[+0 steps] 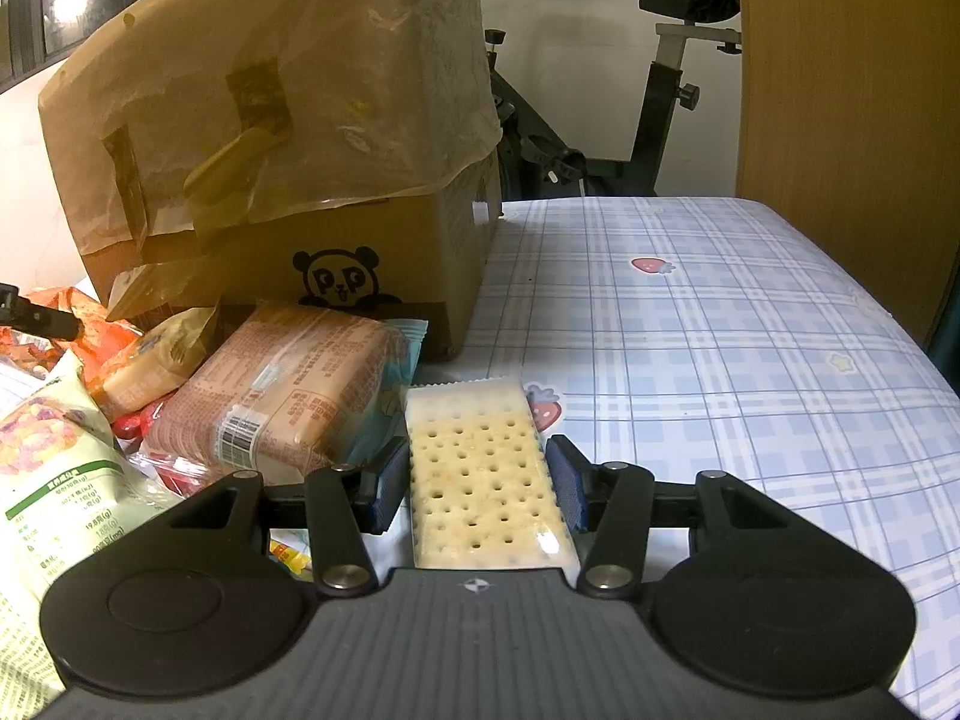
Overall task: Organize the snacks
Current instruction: 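Lift the orange bag and cracker packet and carry them over the box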
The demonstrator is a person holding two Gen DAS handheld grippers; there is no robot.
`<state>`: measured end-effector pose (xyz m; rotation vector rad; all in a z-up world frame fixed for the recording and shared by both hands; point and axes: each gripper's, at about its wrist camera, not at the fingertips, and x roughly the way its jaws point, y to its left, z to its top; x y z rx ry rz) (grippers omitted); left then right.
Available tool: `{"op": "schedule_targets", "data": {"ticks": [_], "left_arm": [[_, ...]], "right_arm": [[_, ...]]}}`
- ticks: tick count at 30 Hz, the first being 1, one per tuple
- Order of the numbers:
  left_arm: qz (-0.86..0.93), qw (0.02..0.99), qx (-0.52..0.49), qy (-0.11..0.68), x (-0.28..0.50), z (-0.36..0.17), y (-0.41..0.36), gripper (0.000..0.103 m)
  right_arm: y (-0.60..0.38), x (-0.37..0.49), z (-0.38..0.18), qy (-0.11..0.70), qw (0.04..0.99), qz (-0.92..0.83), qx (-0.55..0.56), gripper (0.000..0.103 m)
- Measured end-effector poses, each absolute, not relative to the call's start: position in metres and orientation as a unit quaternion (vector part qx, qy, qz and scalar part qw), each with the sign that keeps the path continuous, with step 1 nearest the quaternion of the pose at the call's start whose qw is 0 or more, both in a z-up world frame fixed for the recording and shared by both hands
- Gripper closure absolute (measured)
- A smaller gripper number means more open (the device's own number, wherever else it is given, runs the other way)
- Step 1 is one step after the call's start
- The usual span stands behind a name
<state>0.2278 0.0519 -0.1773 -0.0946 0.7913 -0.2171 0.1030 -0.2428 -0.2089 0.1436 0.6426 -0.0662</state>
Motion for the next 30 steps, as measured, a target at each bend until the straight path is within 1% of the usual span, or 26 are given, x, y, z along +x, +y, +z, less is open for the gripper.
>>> {"op": "schedule_targets", "data": {"ticks": [10,17,21,30], "left_arm": [[-0.078,0.927,-0.095,0.354,0.178,-0.157,0.072,0.031],[-0.076,0.931,-0.102,0.341,0.166,-0.148,0.073,0.031],[-0.083,0.938,-0.101,0.322,0.159,-0.134,0.074,0.031],[-0.102,0.950,-0.114,0.272,0.152,-0.095,0.077,0.031]], "right_arm": [[-0.247,0.102,-0.209,0.310,0.946,-0.027,0.091,0.050],[-0.247,0.101,-0.208,0.308,0.946,-0.026,0.093,0.051],[-0.250,0.098,-0.206,0.304,0.946,-0.025,0.106,0.052],[-0.264,0.077,-0.172,0.260,0.956,-0.055,0.126,0.052]]}}
